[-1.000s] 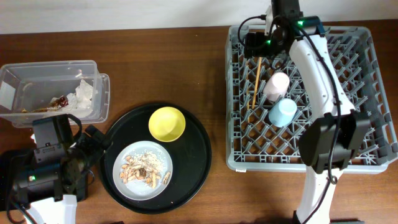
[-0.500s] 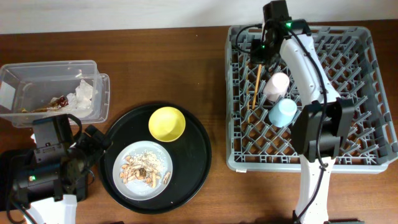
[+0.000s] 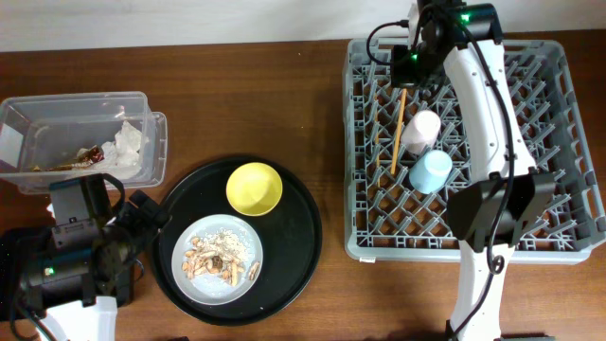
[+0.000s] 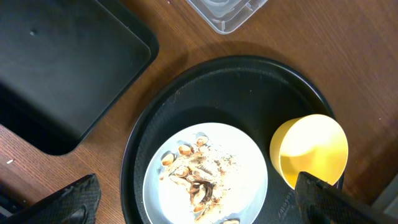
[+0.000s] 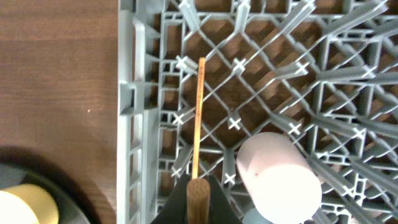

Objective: Sort waste into correct bins and load items into the dishwasher rack
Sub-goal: 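Insert the chopstick upright into the rack beside the others, then move the right gripper to the yellow bowl and grasp its rim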

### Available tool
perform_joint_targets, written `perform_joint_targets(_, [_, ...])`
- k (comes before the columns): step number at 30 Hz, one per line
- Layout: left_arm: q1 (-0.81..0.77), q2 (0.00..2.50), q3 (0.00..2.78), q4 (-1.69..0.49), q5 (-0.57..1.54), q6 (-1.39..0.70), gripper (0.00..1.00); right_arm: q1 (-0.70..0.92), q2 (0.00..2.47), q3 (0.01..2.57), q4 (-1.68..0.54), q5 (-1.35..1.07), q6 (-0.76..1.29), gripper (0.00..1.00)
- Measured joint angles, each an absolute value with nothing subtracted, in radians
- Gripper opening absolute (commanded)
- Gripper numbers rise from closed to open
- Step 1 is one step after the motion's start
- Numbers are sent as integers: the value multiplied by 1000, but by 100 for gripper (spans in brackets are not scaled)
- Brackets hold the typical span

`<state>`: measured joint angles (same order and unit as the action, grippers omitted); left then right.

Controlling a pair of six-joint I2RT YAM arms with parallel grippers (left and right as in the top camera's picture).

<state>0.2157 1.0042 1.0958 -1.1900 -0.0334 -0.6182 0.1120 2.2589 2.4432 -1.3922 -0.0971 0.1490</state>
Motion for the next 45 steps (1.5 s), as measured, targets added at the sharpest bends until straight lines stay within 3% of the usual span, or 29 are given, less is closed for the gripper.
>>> perform_joint_targets(6, [216, 1004, 1096, -1190, -33, -618, 99, 112, 2264, 2443, -1403, -115, 157, 5])
perform_joint_targets(8, [216, 1004, 1096, -1190, -33, -618, 99, 112, 2275, 2443, -1407, -115, 158, 24])
perform_joint_targets(9, [216, 1004, 1096, -1190, -33, -618, 99, 112, 2282, 2443, -1407, -117, 158, 52])
perform_joint_targets(10, [216, 1004, 1096, -1190, -33, -618, 99, 112, 2288, 2443, -1406, -118, 159, 73])
perform_joint_targets(12, [216, 1004, 1096, -1190, -33, -618, 99, 112, 2292, 2443, -1407, -118, 156, 79])
perform_joint_targets(23, [216, 1004, 1096, -1190, -33, -618, 99, 163, 2289, 2452, -1534, -223, 147, 82])
perform_joint_targets(30, [216, 1004, 1096, -1190, -33, -618, 99, 491, 2271, 2449, -1451, -305, 126, 90])
perform_joint_targets(34, [216, 1004, 1096, -1190, -33, -618, 99, 660, 2280, 2443, -1321, -184, 264, 90])
perform_joint_targets(38, [216, 1004, 1096, -1190, -33, -618, 99, 798, 2362, 2442, -1247, 2, 459, 88])
perform_joint_targets(40, [216, 1004, 1096, -1190, -33, -618, 99, 828, 2414, 2441, -1235, 45, 524, 77])
perform_joint_targets(45, [216, 1004, 1096, -1190, -33, -618, 99, 874, 2492, 2432, -1196, 90, 595, 75])
